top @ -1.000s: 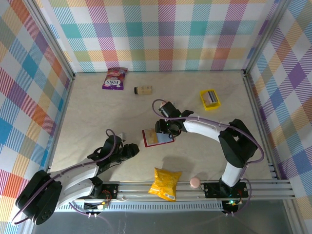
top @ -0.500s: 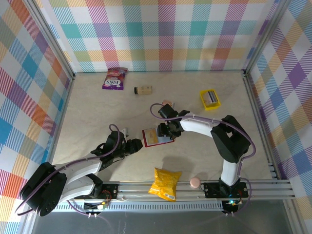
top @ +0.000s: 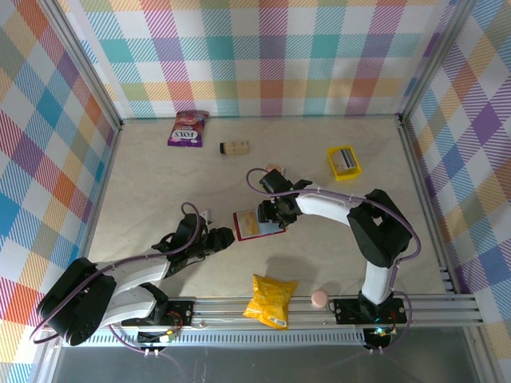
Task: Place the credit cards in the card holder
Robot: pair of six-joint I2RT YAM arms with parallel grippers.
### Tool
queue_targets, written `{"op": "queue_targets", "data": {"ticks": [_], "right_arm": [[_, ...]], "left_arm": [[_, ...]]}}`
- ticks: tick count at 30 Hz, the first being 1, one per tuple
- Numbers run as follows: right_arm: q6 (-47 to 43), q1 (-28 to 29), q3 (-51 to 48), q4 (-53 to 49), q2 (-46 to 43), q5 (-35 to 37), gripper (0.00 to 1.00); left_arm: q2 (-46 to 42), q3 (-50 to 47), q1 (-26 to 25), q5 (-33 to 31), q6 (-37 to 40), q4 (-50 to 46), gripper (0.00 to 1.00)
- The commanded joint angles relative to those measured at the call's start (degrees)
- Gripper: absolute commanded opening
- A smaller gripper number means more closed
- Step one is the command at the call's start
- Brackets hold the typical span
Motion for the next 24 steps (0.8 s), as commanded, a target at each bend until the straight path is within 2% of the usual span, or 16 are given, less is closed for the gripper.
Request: {"op": "queue_targets", "data": {"ticks": [1, 20, 24], "right_arm": [[-1.0, 1.0, 0.8, -1.1, -2.8, 1.0, 0.6], [0.9, 0.1, 2.5, -0.9, 3.4, -1.3, 0.61], [1.6, -0.2, 1.7, 0.2, 4.0, -3.7, 0.61]], "left_arm": [[0.8, 1.8, -0.5, 0.8, 1.2, 2.3, 0.41], [2.7, 2.2, -0.8, 1.1, 1.4, 3.5, 0.41], [2.8, 2.2, -0.9, 1.0, 1.4, 3.4, 0.41]]}}
